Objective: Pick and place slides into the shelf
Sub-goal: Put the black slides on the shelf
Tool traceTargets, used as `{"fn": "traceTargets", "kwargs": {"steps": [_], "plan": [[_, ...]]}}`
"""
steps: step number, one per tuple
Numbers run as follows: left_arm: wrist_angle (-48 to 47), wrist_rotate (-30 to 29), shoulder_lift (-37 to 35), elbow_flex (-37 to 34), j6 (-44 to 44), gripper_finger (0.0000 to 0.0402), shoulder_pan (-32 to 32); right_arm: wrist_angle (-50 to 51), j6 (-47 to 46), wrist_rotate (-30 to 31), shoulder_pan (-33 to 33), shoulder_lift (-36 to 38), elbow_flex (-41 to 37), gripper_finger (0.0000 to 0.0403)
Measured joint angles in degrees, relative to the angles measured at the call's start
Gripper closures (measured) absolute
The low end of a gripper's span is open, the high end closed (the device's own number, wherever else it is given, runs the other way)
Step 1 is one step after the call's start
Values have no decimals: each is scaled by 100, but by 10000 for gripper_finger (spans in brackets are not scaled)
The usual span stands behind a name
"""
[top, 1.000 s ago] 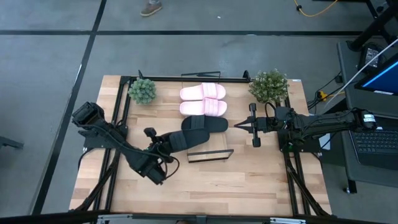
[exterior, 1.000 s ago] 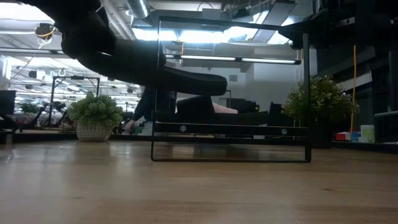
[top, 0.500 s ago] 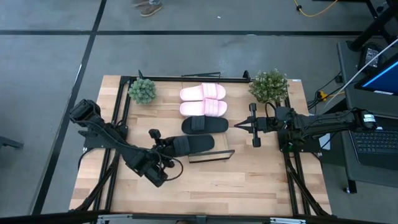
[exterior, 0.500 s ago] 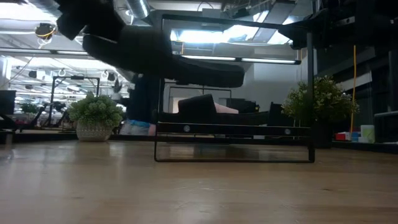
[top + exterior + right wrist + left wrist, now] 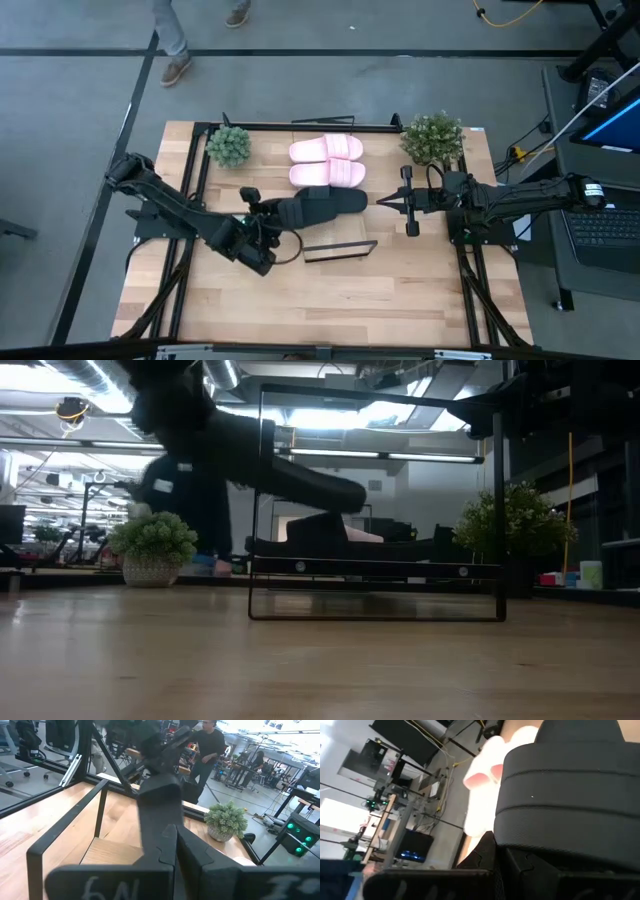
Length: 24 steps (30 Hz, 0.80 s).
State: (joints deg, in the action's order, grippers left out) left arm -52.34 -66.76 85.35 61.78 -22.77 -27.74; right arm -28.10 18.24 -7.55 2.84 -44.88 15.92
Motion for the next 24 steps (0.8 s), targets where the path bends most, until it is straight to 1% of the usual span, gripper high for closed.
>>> {"fn": "traceTargets", "kwargs": {"steps": [6,9,13,15,17,21,24], "plan": [[8,-180,-754,0,596,401,70,0,2,1,-1,0,0,389],[33,-108,-1176,0,784,401,125,0,3,2,0,0,0,389],[202,586,-1661,0,882,401,259,2,4,0,1,0,0,389],[404,819,-1828,0,1114,401,321,1,19,1,0,0,0,389],[750,1091,-1983,0,1451,401,393,1,24,2,0,0,0,389],[1598,1814,-2145,0,2246,401,613,-15,22,2,1,0,0,389],[2044,2092,-2156,-51,2579,401,857,-134,10,1,-1,0,0,389]]}}
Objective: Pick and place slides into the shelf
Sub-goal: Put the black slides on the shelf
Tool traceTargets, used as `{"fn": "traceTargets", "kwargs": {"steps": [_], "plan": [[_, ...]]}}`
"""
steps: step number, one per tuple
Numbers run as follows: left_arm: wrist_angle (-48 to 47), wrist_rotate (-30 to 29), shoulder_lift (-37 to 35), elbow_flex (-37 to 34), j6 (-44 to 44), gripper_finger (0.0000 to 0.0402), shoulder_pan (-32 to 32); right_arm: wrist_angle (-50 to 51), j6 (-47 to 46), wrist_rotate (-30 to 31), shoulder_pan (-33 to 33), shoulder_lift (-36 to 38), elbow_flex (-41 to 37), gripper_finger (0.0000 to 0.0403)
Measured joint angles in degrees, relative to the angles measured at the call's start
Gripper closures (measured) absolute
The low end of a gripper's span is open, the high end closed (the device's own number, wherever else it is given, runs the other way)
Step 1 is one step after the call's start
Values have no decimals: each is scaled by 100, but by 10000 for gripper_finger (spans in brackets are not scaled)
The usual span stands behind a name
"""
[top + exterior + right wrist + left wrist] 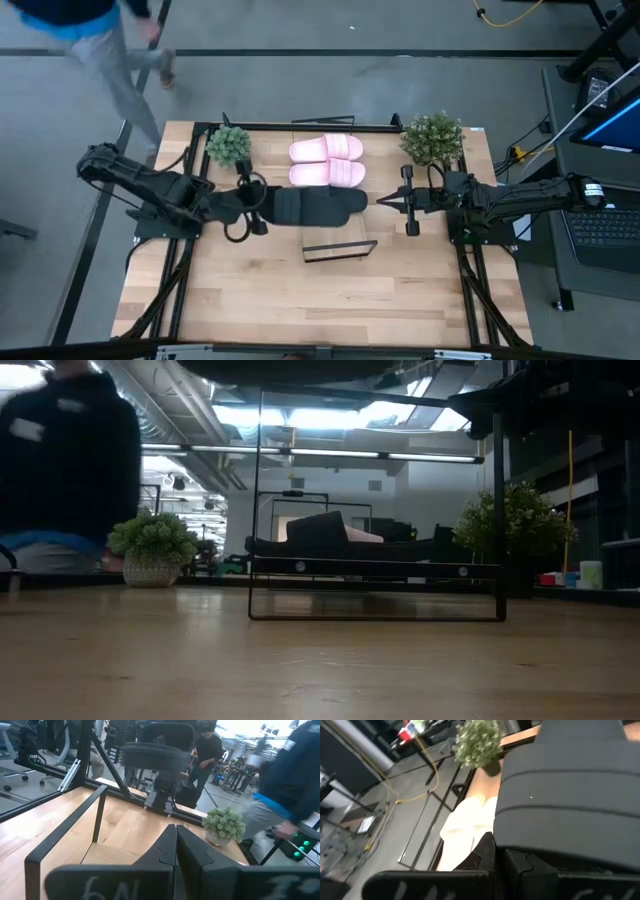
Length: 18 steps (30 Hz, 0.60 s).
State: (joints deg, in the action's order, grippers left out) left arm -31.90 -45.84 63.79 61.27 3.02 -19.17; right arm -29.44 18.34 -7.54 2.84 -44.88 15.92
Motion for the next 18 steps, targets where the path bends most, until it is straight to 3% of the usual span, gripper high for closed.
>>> {"fn": "traceTargets", "kwargs": {"steps": [8,14,18], "plan": [[1460,709,-34,-1060,222,401,825,-10,-6,-3,1,-1,2,389],[2980,1757,-229,-1700,602,401,1260,-6,-14,-3,-1,0,2,389],[3193,1960,-203,-1994,478,401,1445,-6,-12,-3,1,0,2,389]]}}
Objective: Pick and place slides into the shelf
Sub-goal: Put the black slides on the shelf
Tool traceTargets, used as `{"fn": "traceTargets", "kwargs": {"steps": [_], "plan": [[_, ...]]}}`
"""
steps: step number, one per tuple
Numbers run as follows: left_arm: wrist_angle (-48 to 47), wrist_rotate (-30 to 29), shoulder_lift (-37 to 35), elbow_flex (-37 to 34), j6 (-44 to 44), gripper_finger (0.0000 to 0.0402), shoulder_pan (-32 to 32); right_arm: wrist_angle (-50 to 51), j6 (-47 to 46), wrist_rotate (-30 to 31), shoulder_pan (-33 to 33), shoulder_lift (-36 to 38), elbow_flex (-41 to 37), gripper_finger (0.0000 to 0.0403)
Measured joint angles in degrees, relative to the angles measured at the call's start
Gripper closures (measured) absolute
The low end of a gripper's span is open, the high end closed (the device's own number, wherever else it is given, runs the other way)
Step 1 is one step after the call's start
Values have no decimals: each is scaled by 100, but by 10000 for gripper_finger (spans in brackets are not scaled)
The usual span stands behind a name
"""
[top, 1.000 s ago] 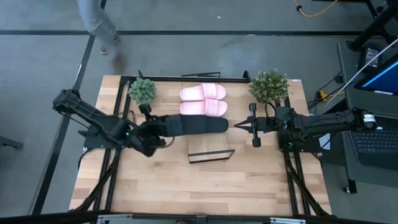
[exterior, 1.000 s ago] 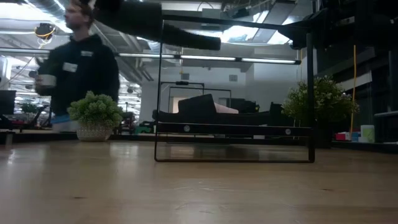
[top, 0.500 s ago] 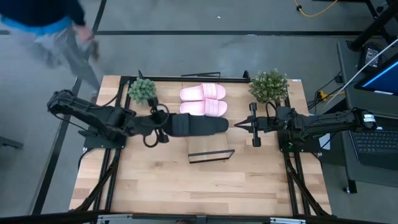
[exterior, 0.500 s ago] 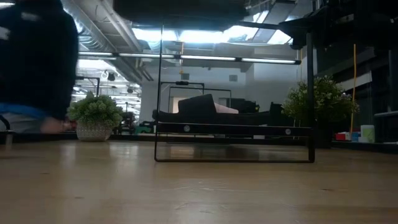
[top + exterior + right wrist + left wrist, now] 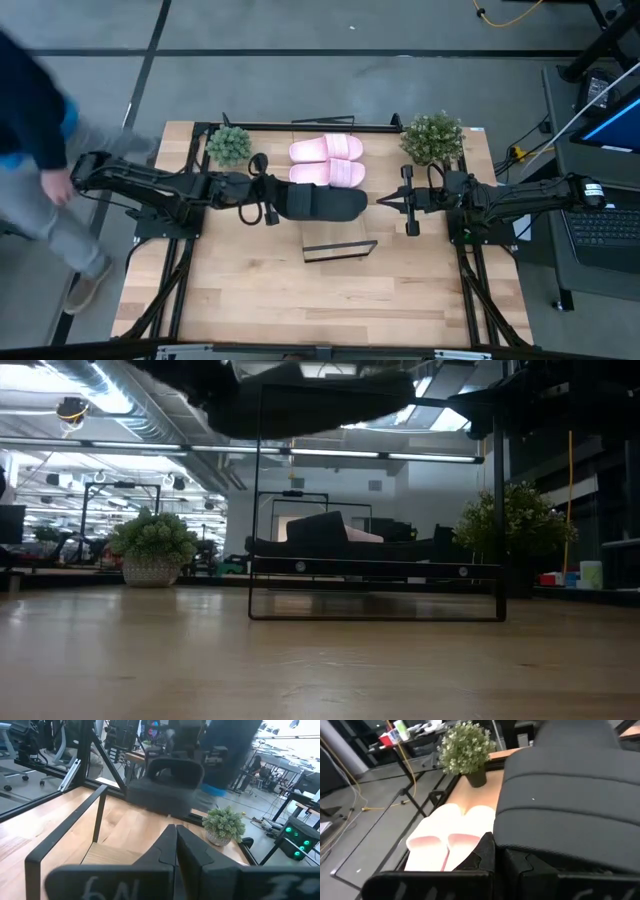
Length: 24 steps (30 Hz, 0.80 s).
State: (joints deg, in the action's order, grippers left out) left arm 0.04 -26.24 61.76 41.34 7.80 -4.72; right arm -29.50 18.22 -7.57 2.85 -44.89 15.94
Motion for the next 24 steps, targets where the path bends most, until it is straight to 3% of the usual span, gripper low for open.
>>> {"fn": "traceTargets", "kwargs": {"steps": [12,24], "plan": [[1054,87,116,-636,-688,401,43,-4,2,0,0,-2,0,389],[2013,87,928,-812,-1073,401,31,8,7,0,0,-2,0,389]]}}
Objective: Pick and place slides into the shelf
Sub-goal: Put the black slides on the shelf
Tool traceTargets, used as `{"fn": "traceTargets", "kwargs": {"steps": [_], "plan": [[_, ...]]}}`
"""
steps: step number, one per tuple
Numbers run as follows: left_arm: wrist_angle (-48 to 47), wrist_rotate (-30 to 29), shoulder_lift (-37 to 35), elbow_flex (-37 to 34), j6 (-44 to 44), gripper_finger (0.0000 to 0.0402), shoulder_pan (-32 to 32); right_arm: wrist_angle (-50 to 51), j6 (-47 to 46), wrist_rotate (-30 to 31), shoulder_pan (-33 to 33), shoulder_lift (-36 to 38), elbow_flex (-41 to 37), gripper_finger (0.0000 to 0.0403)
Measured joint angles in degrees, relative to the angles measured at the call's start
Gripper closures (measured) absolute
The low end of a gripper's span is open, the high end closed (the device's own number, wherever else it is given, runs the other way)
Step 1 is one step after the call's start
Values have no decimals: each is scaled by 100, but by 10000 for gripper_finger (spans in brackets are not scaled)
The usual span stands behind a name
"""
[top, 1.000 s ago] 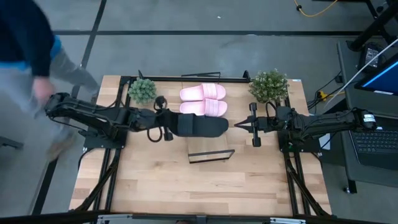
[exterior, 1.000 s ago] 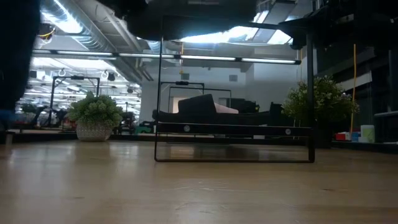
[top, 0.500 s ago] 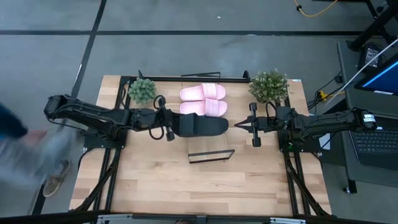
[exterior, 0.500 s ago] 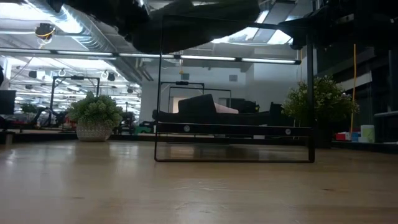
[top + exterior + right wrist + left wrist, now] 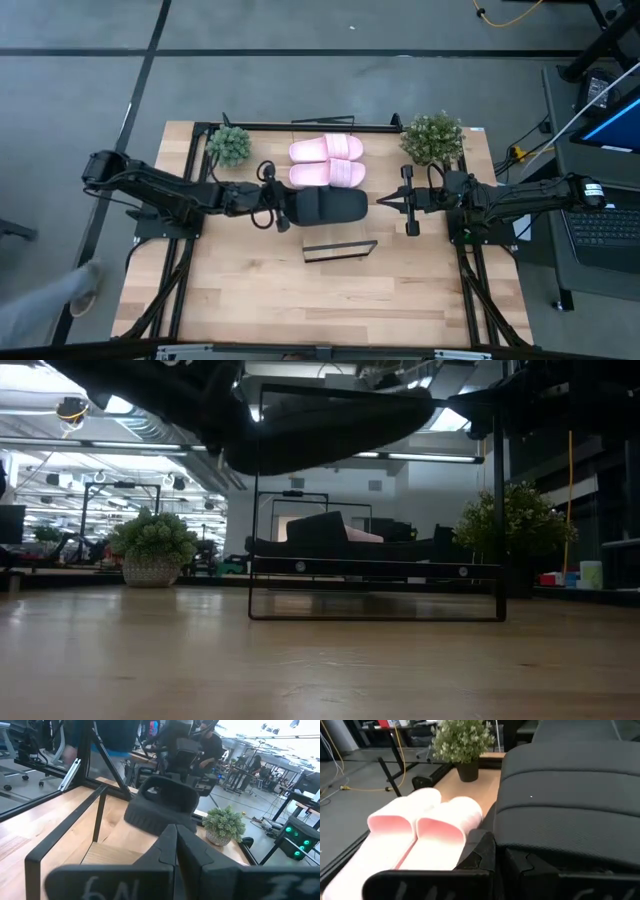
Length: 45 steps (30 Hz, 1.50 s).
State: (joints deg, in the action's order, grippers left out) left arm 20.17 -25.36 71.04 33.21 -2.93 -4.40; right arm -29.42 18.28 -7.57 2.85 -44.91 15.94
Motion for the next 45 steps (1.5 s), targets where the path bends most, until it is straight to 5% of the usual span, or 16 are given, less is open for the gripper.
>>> {"fn": "traceTargets", "kwargs": {"steps": [18,45], "plan": [[122,-999,342,3,-454,401,-699,3,20,2,-2,0,0,389],[475,-1164,849,2,-1025,401,-1103,-6,22,2,-1,0,0,389]]}}
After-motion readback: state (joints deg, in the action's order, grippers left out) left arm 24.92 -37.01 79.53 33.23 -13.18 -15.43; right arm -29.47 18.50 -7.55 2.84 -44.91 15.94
